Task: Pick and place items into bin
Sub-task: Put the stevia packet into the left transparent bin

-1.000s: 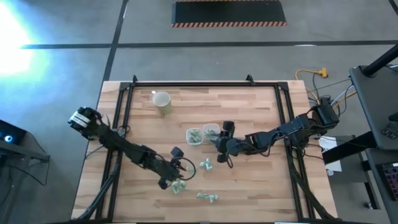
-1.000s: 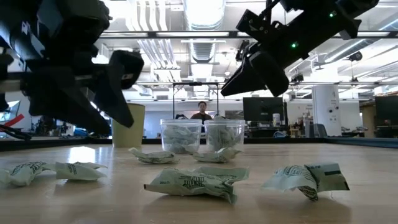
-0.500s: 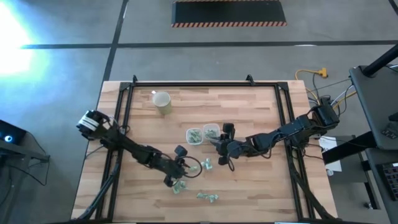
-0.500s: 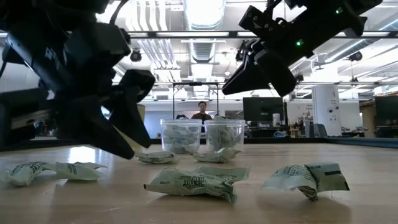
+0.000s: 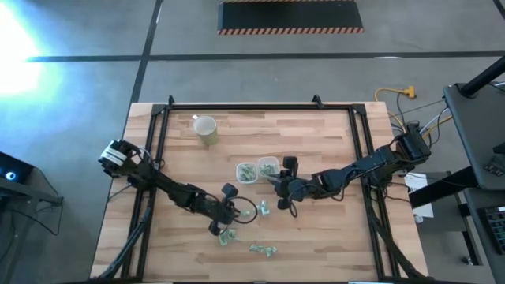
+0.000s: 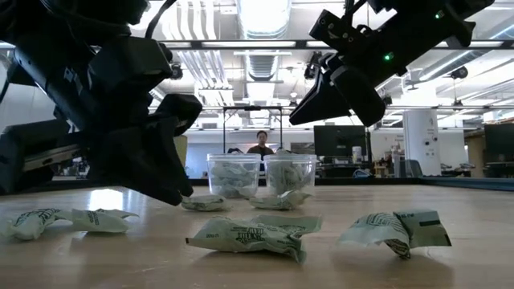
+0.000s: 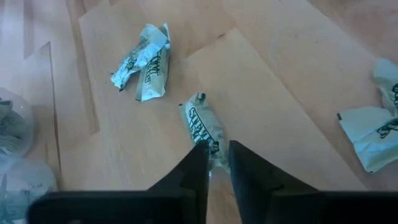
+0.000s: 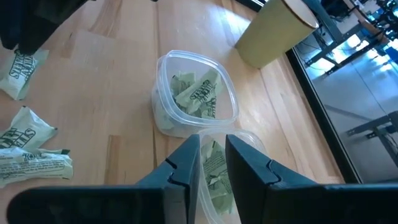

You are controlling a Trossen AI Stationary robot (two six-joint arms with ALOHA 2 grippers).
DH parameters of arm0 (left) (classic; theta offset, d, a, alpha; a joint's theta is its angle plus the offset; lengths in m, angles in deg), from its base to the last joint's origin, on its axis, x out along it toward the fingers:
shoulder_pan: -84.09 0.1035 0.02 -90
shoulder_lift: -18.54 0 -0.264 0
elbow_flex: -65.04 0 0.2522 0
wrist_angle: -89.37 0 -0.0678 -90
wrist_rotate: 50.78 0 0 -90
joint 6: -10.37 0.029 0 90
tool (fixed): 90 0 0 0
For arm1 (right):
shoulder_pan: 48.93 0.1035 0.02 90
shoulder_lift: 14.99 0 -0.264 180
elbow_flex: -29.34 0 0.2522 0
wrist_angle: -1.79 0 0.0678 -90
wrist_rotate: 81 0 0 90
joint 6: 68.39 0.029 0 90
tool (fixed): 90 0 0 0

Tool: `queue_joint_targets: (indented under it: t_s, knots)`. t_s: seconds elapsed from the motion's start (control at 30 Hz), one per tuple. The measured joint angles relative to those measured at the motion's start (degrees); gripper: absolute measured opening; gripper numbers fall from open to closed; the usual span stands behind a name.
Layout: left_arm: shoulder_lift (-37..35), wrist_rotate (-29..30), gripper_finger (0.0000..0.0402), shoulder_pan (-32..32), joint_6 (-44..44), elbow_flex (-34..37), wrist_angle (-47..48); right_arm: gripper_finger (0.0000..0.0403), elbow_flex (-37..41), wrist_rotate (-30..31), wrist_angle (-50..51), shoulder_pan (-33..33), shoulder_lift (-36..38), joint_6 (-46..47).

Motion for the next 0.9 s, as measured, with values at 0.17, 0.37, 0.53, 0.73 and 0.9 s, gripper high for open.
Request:
queue_joint_targets:
  t_s: [0.17, 0.37, 0.53, 0.73, 0.9]
  knots:
    - [0.0, 0.0, 0.0006, 0.3, 0.0, 0.0, 1.3, 0.0068, 0.0, 0.0, 0.0, 0.0, 0.0, 0.3]
    - [0.0, 2.3, 0.0001, 0.5, 0.0, 0.0, 2.0, 0.0068, 0.0, 0.0, 0.0, 0.0, 0.0, 0.4]
    - [-1.0, 4.9, 0.0000, 0.5, 0.0, 0.0, 2.1, 0.0068, 0.0, 0.0, 0.0, 0.0, 0.0, 0.4]
    - [-2.8, 11.2, 0.0000, 0.3, 0.0, 0.0, 1.9, 0.0068, 0.0, 0.0, 0.5, 0.0, 0.0, 0.4]
    - [-3.2, 19.5, 0.0000, 0.1, 1.4, 0.0, 0.1, 0.0068, 0.0, 0.0, 0.5, 0.0, 0.0, 0.4]
